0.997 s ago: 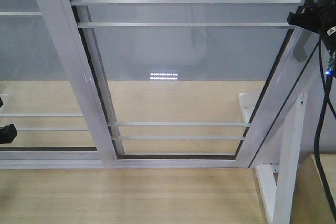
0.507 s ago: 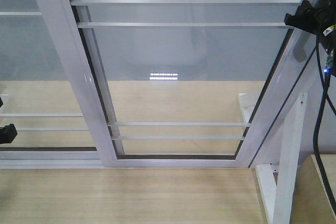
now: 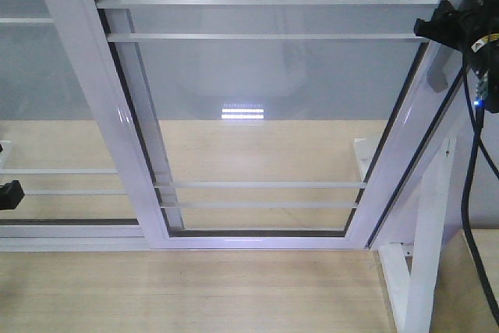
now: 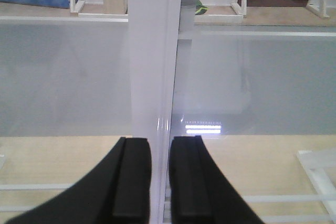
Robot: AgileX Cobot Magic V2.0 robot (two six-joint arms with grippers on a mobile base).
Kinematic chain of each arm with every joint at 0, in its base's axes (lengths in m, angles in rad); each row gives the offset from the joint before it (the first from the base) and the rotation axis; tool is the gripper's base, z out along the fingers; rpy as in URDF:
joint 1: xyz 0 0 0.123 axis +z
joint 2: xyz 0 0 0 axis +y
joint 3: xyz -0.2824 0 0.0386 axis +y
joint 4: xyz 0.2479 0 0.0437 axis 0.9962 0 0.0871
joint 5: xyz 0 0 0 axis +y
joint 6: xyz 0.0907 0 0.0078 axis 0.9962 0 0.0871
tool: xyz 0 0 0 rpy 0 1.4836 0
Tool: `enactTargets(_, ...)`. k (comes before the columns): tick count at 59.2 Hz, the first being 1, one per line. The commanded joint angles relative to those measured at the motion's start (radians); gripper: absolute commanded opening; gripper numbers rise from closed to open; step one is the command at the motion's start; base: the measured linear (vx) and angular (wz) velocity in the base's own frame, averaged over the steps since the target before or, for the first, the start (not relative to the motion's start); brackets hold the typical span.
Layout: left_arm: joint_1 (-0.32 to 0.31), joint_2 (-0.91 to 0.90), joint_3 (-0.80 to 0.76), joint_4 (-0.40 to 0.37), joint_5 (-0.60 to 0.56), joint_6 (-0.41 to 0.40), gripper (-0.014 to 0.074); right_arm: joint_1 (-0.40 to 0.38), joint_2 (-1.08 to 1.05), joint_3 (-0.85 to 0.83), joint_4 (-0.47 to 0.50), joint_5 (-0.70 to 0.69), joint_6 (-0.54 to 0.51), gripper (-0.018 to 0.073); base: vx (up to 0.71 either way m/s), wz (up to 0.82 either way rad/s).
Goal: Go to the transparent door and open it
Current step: 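Close the right gripper on the handle and pull the door sideways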
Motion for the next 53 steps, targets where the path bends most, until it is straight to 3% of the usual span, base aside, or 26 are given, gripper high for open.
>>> enactTargets(1,-0.004,0.0,-0.036,-0.007,-0.115,-0.01,0.0277,0.076,-0.062,-0.033,-0.11,-0.086,-0.009,0.0275,0.0,-0.01)
enactTargets(28,-0.004,0.0,-0.036,-0.007,-0.13,-0.01,0.0277,0.191,-0.062,-0.033,-0.108,-0.087,-0.009,0.0275,0.0,0.0)
enactTargets(53,-0.004,0.0,-0.036,-0.007,-0.13,-0.01,0.0277,0.346,-0.062,-0.033,-0.092,-0.095,-0.009,0.0293,0.0,0.0)
